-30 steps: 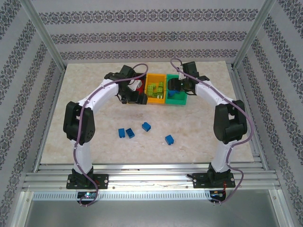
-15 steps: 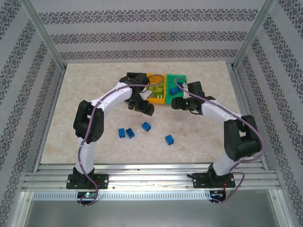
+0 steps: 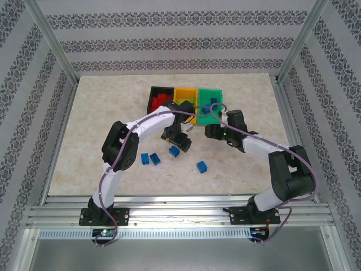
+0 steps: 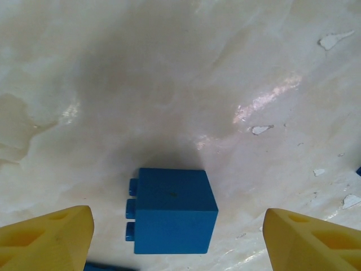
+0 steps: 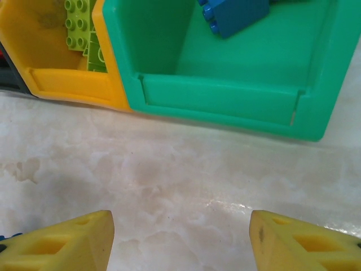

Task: Sort the legos into containers by color
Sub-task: Pick up the lego from the center of the table.

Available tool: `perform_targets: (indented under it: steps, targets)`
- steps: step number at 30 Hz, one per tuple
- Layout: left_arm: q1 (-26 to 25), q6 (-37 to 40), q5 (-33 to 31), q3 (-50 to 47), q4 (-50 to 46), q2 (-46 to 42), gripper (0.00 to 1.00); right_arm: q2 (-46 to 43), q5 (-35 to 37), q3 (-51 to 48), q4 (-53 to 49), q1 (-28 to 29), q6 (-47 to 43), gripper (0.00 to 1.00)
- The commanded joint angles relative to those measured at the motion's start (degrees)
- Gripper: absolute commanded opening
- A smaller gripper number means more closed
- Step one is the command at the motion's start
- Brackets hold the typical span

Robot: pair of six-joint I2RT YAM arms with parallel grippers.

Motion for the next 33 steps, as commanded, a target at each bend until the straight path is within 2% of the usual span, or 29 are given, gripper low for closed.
perform_targets:
  steps: [1, 7, 17, 23, 26, 33]
  targets:
    - [-0.4, 0.4, -0.4, 1.5, -4.4, 1.9, 0.79, 0.3, -1.6, 0.5, 2.7, 0.4, 1.0, 0.65]
    - [-0.6, 0.0, 1.6, 2.2, -5.9, 3.3, 0.78, 0.2, -1.3, 0.5, 2.6, 0.4, 0.8, 0.66]
    - [-1.1, 0.4, 0.4, 2.7, -6.7, 5.0, 0.74, 0.9, -1.2, 0.9, 2.7, 0.5, 0.9, 0.67]
    - [-1.2, 0.8, -0.2, 2.8, -7.1, 5.5, 0.61, 0.7, -1.5, 0.9, 2.9, 0.8, 1.0, 0.69]
    - [-1.2, 1.0, -1.1, 2.9, -6.8, 5.2, 0.5, 0.8, -1.0, 1.2, 2.3, 0.6, 0.7, 0.69]
    - [-1.1, 1.0, -0.8, 2.4, -5.6, 4.2, 0.45, 1.6, -1.4, 1.7, 2.3, 0.7, 0.9, 0.69]
